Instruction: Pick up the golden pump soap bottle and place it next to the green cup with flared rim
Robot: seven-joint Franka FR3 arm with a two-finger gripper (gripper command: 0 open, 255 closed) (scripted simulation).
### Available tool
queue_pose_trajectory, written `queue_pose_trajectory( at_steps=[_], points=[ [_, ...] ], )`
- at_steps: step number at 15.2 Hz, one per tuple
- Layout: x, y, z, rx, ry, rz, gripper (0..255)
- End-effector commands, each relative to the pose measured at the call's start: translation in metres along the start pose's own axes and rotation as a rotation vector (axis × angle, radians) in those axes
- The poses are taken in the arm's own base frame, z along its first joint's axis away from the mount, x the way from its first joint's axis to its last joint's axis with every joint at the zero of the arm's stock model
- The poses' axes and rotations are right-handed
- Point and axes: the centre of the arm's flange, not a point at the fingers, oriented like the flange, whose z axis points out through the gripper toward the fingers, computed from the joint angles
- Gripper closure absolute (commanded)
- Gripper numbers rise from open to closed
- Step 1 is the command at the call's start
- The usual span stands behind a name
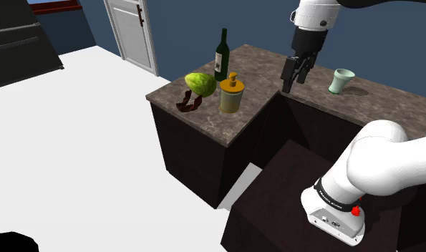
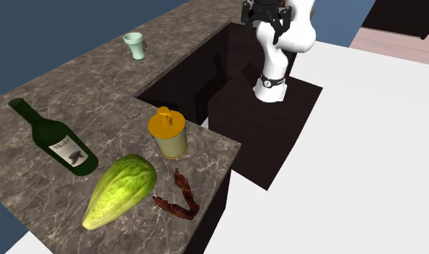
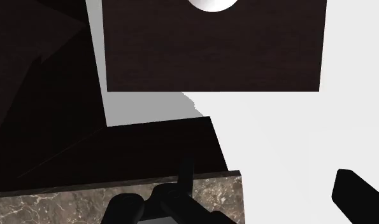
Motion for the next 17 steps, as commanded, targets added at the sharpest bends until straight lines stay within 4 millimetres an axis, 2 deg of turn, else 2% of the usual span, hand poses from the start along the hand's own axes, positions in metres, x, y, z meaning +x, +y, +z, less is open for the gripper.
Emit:
queue_pose_trajectory(
  at_steps=[1,17],
  points=[
    [0.0,0.0,0.0,0.0,0.0,0.0,0],
    [0.193,0.045,0.056,-0.101,0.015,0.095,0]
  ],
)
